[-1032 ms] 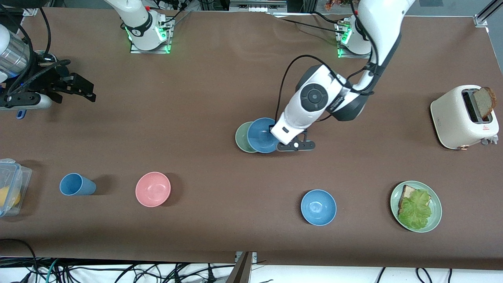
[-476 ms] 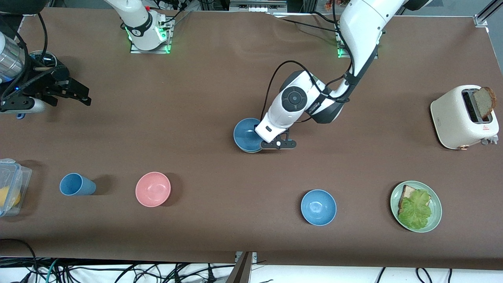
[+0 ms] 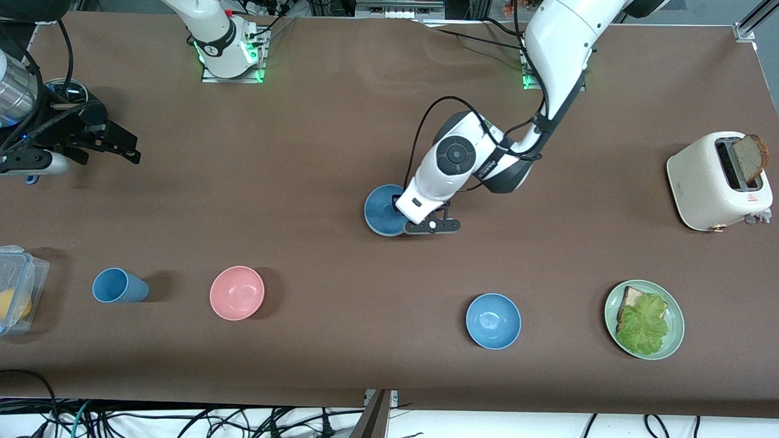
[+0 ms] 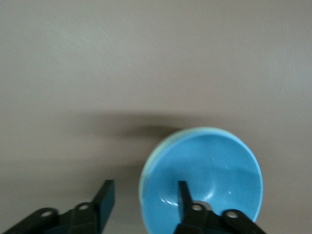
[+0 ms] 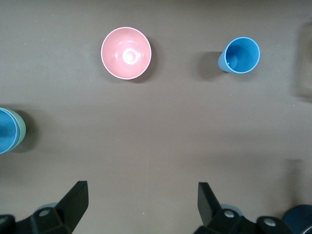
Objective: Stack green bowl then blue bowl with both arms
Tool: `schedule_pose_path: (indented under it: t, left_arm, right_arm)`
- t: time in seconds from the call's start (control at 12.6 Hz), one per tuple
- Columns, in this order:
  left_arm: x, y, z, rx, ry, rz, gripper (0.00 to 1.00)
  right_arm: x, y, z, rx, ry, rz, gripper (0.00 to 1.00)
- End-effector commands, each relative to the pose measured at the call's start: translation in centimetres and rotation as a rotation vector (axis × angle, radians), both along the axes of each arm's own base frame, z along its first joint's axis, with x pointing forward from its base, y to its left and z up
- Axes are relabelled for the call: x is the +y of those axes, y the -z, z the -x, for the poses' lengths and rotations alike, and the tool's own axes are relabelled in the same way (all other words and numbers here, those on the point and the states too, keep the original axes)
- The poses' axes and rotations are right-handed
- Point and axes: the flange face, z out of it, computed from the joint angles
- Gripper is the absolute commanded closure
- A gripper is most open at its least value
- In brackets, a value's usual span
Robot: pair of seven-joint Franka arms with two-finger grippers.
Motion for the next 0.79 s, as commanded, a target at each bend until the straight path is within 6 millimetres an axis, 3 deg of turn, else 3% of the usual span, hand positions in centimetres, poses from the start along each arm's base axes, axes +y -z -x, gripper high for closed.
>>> schedule_pose_path:
  t: [0.0,0.16,0.32,0.56,0.71]
  left_arm:
    - [4.4,-5.6,-2.1,-0.01,-0.05,-0.025,0.0]
    - [7.5,-7.9,-3.2,-0.002,-0.086,-0.045,0.0]
    - [10.6,-9.0,-4.1,0.006,-0.001,-0.063,0.0]
    - [18.9,-13.1,-6.5,-0.018,0.056,-0.081,0.0]
    - [22.9,-16.3,-6.8,0.007,0.106,-0.098,0.0]
  right_arm:
    - [0.0,-0.6,-0.3,-0.014,0.006,0.004,0.01]
    - [-0.1,-0.5,-0.4,-0.014,0.006,0.005,0.01]
    - [-0.1,-0.6,-0.5,-0.022,0.008,0.005,0.01]
    - [0.0,-0.6,-0.5,-0.025,0.005,0.004,0.01]
    - [0.0,-0.6,-0.5,-0.024,0.007,0.005,0.01]
